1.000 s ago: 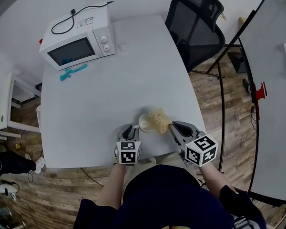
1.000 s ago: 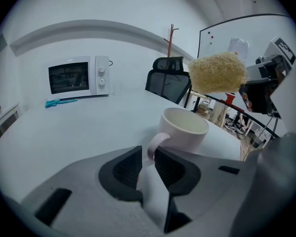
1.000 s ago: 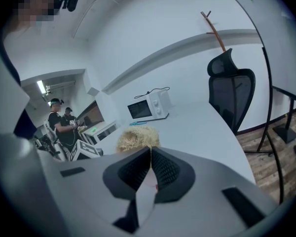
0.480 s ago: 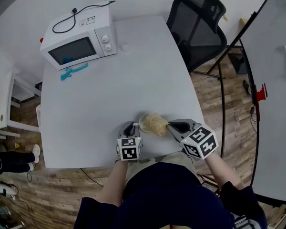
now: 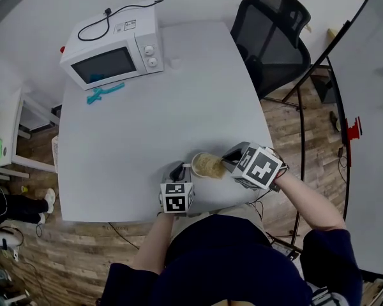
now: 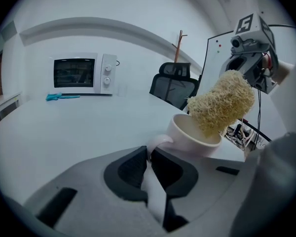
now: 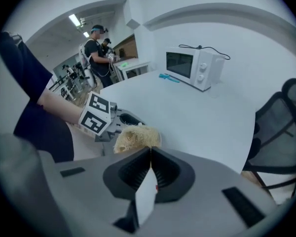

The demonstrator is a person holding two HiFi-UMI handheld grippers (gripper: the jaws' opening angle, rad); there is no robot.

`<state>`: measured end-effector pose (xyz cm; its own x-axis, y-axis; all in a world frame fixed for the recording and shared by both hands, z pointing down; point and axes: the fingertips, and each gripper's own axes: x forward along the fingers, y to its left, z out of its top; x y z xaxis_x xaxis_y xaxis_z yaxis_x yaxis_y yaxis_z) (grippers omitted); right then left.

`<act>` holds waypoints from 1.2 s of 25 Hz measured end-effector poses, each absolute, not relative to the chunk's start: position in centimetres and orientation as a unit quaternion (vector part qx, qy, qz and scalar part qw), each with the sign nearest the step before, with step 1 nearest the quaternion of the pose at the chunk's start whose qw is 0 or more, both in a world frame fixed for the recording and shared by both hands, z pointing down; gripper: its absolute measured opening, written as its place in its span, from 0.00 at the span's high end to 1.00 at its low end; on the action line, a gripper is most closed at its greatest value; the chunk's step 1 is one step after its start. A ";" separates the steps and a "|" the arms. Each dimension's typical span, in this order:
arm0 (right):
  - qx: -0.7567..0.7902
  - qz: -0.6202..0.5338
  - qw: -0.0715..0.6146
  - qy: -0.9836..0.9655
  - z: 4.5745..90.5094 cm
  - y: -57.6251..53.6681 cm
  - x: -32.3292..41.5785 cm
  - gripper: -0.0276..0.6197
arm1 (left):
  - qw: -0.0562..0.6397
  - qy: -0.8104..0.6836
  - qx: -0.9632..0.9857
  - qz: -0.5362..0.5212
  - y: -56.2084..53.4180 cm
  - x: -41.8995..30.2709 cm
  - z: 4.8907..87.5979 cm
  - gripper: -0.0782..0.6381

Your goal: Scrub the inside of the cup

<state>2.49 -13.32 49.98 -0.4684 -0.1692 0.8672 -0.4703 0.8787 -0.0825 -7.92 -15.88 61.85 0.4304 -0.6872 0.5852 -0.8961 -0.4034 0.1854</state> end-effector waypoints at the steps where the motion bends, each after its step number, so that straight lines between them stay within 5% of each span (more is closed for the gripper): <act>1: 0.178 0.154 0.492 -0.838 50.2 -13.4 2.2 0.91 | 0.244 -0.489 0.810 0.214 -15.9 -7.9 61.8 0.83; 13: 0.078 0.139 0.629 -0.761 53.0 -15.2 0.0 0.91 | 0.246 -0.494 0.805 0.219 -15.8 -7.9 61.8 0.83; 30: 0.066 0.157 0.638 -0.751 57.1 -15.6 -0.9 0.91 | 0.243 -0.498 0.801 0.225 -15.8 -8.0 61.9 0.83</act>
<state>-0.94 -15.57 57.15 -0.1765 0.1015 0.9791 -0.2992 0.9421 -0.1516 -7.96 -15.76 61.91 0.4027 -0.6890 0.6026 -0.9077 -0.3855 0.1658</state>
